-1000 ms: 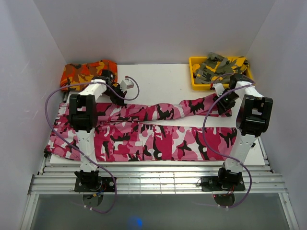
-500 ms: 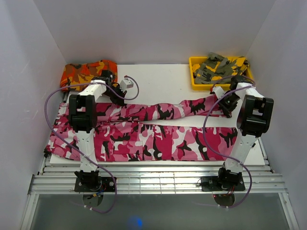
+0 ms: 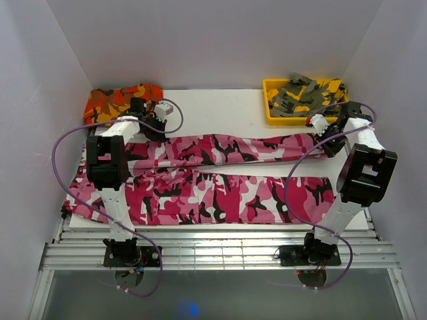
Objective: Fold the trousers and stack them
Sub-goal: Flatten the trousers out
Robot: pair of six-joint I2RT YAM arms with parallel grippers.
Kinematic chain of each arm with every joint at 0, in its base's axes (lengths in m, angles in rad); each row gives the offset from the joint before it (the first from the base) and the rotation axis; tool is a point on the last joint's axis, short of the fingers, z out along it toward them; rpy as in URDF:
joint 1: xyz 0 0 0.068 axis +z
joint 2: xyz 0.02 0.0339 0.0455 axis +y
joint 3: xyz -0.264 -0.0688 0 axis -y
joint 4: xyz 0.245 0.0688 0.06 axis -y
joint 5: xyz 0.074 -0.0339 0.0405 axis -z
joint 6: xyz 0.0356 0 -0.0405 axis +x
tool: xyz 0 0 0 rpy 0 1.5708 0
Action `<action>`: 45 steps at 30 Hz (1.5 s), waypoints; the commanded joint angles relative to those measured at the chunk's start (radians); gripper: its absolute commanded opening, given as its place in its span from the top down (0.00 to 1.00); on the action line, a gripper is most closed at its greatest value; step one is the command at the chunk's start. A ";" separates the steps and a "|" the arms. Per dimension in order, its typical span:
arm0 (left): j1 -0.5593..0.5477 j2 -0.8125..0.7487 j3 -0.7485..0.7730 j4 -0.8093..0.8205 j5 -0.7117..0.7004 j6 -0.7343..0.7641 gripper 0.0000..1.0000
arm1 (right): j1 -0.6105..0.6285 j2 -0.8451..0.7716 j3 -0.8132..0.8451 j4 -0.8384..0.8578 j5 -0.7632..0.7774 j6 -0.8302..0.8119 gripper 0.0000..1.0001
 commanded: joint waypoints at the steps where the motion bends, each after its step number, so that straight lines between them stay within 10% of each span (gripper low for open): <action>1: 0.028 -0.138 -0.060 0.215 -0.144 -0.105 1.00 | -0.022 -0.053 -0.030 0.014 0.041 -0.119 0.92; 16: 0.013 0.028 0.145 0.304 -0.192 -0.252 1.00 | 0.021 0.102 0.041 0.104 0.007 0.153 0.84; 21: 0.023 -0.010 0.171 0.207 -0.155 -0.263 0.49 | 0.016 0.134 0.167 0.026 0.040 0.246 0.32; 24: 0.031 -0.203 0.056 0.184 -0.069 -0.249 0.21 | 0.004 0.035 0.169 -0.063 -0.034 0.189 0.20; 33: 0.059 -0.444 -0.239 -0.175 0.090 -0.029 0.21 | 0.046 0.044 0.233 -0.120 -0.156 0.287 0.39; 38: -0.056 -0.426 -0.300 -0.175 0.115 -0.010 0.23 | 0.082 0.223 0.445 -0.209 -0.239 0.393 0.53; 45: -0.145 -0.273 -0.288 -0.111 0.010 -0.067 0.29 | 0.173 0.235 0.255 -0.033 -0.107 0.425 0.56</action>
